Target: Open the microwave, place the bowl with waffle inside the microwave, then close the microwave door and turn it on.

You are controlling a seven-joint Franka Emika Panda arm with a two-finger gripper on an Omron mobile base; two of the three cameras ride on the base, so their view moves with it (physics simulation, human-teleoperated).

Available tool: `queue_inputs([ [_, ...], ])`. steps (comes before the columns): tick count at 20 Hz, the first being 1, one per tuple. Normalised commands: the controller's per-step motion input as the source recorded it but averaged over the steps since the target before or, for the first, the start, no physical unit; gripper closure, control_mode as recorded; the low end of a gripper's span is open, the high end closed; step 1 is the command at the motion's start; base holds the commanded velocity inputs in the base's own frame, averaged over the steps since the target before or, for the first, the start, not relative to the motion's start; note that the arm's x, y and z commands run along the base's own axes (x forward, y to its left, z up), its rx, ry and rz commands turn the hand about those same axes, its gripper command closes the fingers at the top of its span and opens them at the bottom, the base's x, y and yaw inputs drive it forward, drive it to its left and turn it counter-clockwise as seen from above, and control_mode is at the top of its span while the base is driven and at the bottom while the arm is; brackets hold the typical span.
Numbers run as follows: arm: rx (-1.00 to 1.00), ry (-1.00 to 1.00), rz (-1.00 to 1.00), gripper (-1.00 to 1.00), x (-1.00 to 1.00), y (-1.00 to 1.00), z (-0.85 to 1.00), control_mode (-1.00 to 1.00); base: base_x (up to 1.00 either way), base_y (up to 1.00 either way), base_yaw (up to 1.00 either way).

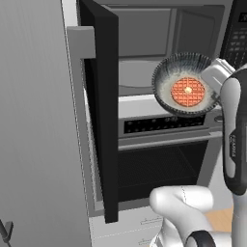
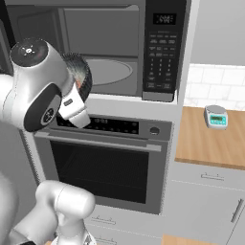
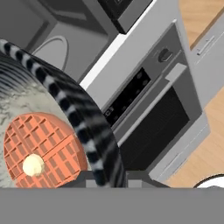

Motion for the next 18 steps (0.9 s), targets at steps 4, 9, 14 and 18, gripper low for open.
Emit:
queue_inputs([
  [4,0.29,0.00,-0.03,1.00,0.47,0.02,0.29,-1.00,0.00,0.00,0.00],
  [9,0.25,0.05,-0.08,1.00,0.50,0.31,0.15,-1.00,0.00,0.00,0.00],
  [14,0.06,0.11,-0.23,1.00,0.47,0.47,0.13,-1.00,0.00,0.00,0.00],
  [18,0.00,0.07,-0.21,1.00,0.63,0.19,-0.03,-1.00,0.00,0.00,0.00],
])
